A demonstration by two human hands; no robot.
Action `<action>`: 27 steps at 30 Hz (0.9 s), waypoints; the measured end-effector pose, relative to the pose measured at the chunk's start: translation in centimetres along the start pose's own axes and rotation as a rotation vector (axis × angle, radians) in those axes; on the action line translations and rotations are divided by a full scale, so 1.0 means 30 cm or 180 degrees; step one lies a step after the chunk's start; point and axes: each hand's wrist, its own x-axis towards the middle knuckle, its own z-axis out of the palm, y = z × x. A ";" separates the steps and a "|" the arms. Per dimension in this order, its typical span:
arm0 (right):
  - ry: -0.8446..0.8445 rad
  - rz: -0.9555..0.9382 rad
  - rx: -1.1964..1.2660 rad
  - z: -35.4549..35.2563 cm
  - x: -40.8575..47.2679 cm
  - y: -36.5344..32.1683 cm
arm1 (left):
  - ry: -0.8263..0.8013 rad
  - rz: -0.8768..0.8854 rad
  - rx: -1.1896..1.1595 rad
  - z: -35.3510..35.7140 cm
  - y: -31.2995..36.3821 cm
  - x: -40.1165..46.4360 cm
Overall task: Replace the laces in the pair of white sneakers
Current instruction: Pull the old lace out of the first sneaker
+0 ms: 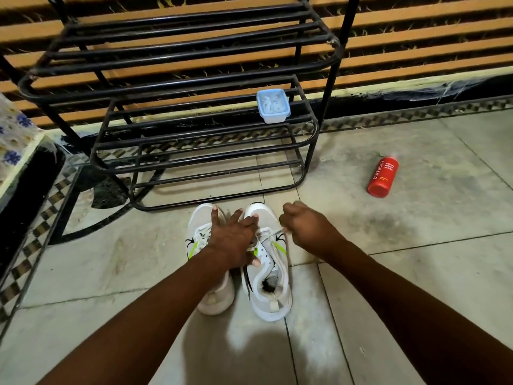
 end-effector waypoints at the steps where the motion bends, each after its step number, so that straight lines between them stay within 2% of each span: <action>1: 0.0210 -0.0018 -0.0074 -0.027 0.006 -0.014 | -0.0007 -0.0011 -0.0013 0.002 0.001 0.000; 2: 0.0489 -0.0026 -0.0196 -0.042 0.009 -0.015 | 0.0008 -0.0016 -0.0015 0.007 0.000 0.001; 5: 0.1173 0.0701 -0.0222 -0.125 0.008 0.014 | 0.0052 -0.0026 -0.0035 0.013 -0.005 -0.001; 8: 0.1884 0.1358 0.0177 -0.198 -0.008 0.065 | 0.0041 -0.0008 -0.0039 0.017 -0.005 0.000; 11: 0.2472 0.1848 0.1545 -0.232 -0.014 0.060 | 0.0042 -0.0003 -0.0037 0.014 -0.002 0.002; 13: 0.2688 0.2274 0.2966 -0.231 -0.003 0.022 | 0.0033 -0.0005 -0.0027 0.015 -0.003 0.002; 15: 0.2690 0.2617 0.4146 -0.217 0.016 -0.019 | 0.0026 -0.0007 -0.0009 0.015 -0.003 0.001; 18: 0.2522 0.2625 0.4951 -0.195 0.046 -0.052 | -0.0007 0.0003 0.0007 0.015 -0.006 -0.001; 19: 0.2369 0.2579 0.4841 -0.189 0.049 -0.048 | -0.0016 0.0012 -0.0009 0.015 -0.006 -0.002; 20: 0.2122 0.2453 0.4362 -0.182 0.046 -0.035 | -0.0009 0.0019 -0.0018 0.016 -0.007 -0.003; 21: 0.1798 0.2239 0.3552 -0.170 0.036 -0.012 | 0.0009 0.0028 -0.0013 0.016 -0.007 -0.003; 23: 0.1074 0.1576 0.1993 -0.145 0.007 0.033 | 0.0034 0.0026 -0.0016 0.017 -0.006 -0.002; 25: 0.0358 0.1002 0.1144 -0.114 -0.028 0.032 | 0.0023 0.0026 -0.0048 0.019 -0.004 0.002; 27: -0.0043 0.0294 0.0089 -0.050 -0.063 0.020 | 0.0002 0.0015 -0.0103 0.021 -0.003 0.004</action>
